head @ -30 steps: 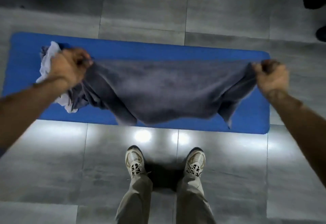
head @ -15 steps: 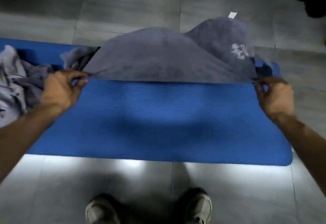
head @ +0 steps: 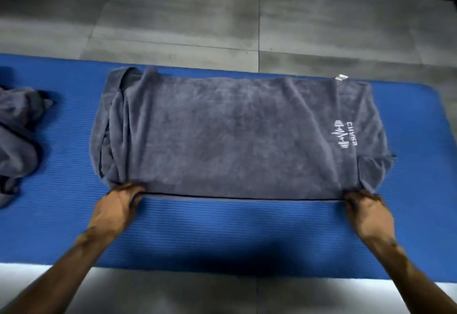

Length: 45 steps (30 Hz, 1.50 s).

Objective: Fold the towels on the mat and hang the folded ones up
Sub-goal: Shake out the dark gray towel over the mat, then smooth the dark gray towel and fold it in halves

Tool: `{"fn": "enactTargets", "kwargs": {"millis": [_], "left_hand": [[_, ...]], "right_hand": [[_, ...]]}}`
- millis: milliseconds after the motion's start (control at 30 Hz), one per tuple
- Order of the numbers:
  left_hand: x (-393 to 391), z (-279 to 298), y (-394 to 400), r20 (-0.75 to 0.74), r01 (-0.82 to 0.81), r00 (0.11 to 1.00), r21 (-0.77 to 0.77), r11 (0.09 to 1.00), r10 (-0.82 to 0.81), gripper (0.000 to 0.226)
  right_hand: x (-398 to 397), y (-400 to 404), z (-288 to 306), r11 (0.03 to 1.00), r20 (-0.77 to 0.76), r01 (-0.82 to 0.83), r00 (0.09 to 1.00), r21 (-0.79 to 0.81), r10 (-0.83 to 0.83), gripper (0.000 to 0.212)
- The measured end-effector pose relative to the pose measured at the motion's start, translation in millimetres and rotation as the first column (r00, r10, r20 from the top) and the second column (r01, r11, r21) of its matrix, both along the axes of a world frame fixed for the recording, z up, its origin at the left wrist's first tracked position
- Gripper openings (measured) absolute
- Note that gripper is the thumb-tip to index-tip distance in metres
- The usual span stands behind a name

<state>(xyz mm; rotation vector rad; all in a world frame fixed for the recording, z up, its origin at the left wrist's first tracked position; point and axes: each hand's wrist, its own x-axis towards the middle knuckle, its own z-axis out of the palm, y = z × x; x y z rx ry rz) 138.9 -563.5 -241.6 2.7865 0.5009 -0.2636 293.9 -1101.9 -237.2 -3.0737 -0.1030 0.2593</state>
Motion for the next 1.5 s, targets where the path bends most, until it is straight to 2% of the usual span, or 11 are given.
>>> {"fn": "enactTargets", "kwargs": {"millis": [167,300,433,600,800,900,1033,1167,1233,1367,1500], "left_hand": [[-27.8,5.9,-7.2,-0.099,0.117,0.989,0.029,0.993,-0.113,0.013],[-37.6,14.3,-17.0,-0.179,0.271,0.955,0.215,0.938,-0.235,0.016],[-43.7,13.0,-35.3,-0.26,0.368,0.919,0.294,0.882,-0.297,0.041],[-25.6,6.7,-93.3,-0.03,0.55,0.832,0.179,0.816,-0.555,0.043],[4.7,-9.5,-174.1,0.073,0.674,0.731,0.079,0.734,-0.679,0.038],[10.3,-10.0,-191.9,0.025,0.66,0.748,0.076,0.748,-0.663,0.034],[5.4,-4.5,-198.0,-0.087,0.614,0.776,-0.123,0.779,-0.625,0.032],[20.0,-2.2,-206.4,-0.073,0.515,0.847,-0.139,0.846,-0.527,0.015],[29.7,-3.0,-215.9,0.013,0.52,0.854,-0.072,0.851,-0.52,0.012],[61.3,-8.6,-225.2,0.027,0.464,0.885,0.028,0.885,-0.465,0.046],[96.9,-3.6,-219.4,-0.261,0.262,0.928,-0.05,0.964,-0.266,0.099]], "right_hand": [[-27.6,-5.8,5.8,0.995,-0.159,0.017,0.987,-0.095,-0.032,0.009],[-55.5,-7.0,11.7,0.998,-0.207,0.029,0.978,-0.055,-0.04,0.01],[-70.6,-11.4,12.8,1.0,-0.244,0.004,0.97,-0.024,-0.01,0.018],[-46.7,-31.2,14.1,0.973,-0.083,0.157,0.986,0.169,-0.145,0.034],[-16.2,-54.4,4.6,0.99,-0.296,-0.079,0.954,-0.113,0.042,0.063],[-16.7,-76.3,12.0,0.975,-0.182,-0.074,0.983,-0.209,0.036,0.045],[-35.5,-110.8,28.0,0.864,-0.179,0.017,0.976,-0.504,-0.123,0.03],[-40.9,-100.4,15.3,0.956,0.095,0.045,0.995,-0.29,-0.018,0.021],[-40.1,-87.4,1.3,0.98,0.053,-0.096,0.993,-0.177,0.107,0.036],[-49.7,-101.0,-12.9,0.988,-0.091,0.038,0.994,-0.147,-0.052,0.041],[-43.8,-112.7,2.5,0.969,-0.003,0.143,0.989,-0.203,-0.146,0.034]]}}
